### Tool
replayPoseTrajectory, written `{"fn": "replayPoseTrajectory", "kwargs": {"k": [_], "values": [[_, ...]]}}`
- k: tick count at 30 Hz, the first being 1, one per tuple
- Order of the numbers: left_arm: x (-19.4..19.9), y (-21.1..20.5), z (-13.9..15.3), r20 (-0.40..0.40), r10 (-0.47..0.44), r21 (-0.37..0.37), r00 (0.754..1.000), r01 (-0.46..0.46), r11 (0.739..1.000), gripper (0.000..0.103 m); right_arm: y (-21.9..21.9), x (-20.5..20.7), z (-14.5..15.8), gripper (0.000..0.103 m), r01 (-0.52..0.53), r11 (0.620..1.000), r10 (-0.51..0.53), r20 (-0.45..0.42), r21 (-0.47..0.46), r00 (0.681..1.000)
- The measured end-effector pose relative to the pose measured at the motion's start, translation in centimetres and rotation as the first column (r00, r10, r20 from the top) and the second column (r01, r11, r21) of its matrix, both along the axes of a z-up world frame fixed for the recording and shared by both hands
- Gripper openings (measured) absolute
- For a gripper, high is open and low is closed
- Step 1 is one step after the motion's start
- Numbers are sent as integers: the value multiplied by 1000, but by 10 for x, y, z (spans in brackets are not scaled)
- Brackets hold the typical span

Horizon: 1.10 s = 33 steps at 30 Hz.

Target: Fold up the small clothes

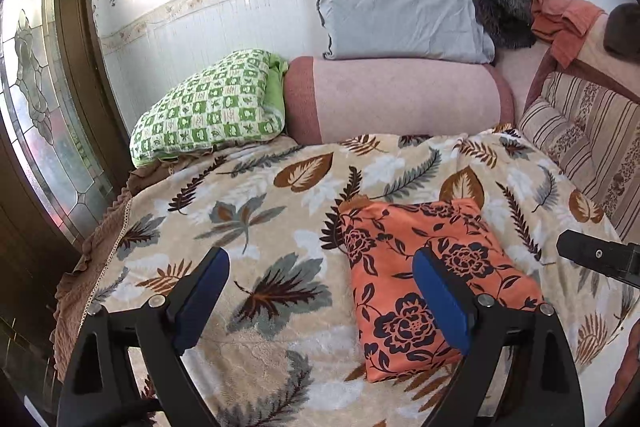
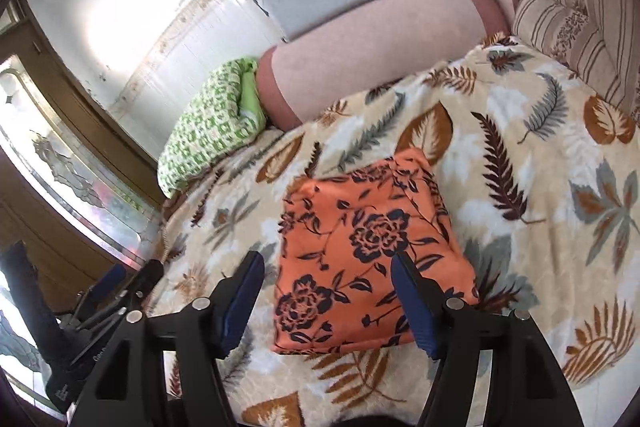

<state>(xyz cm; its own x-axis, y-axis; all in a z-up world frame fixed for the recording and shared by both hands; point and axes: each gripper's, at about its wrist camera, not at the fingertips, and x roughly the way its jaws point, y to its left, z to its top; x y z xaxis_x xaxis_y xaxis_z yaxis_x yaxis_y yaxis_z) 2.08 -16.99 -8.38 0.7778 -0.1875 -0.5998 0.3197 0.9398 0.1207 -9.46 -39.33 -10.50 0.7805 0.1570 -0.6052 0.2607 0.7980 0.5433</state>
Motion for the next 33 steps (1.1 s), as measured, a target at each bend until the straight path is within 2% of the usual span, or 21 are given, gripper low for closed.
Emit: {"fn": "replayPoseTrajectory", "kwargs": {"k": [23, 33], "values": [[0, 7, 7, 15, 61, 34, 998, -62, 998, 93, 10, -7, 7, 70, -24, 999, 24, 14, -22, 1000], [0, 20, 14, 30, 99, 20, 995, -100, 995, 93, 19, -7, 11, 70, -52, 997, 53, 20, -52, 998]]}}
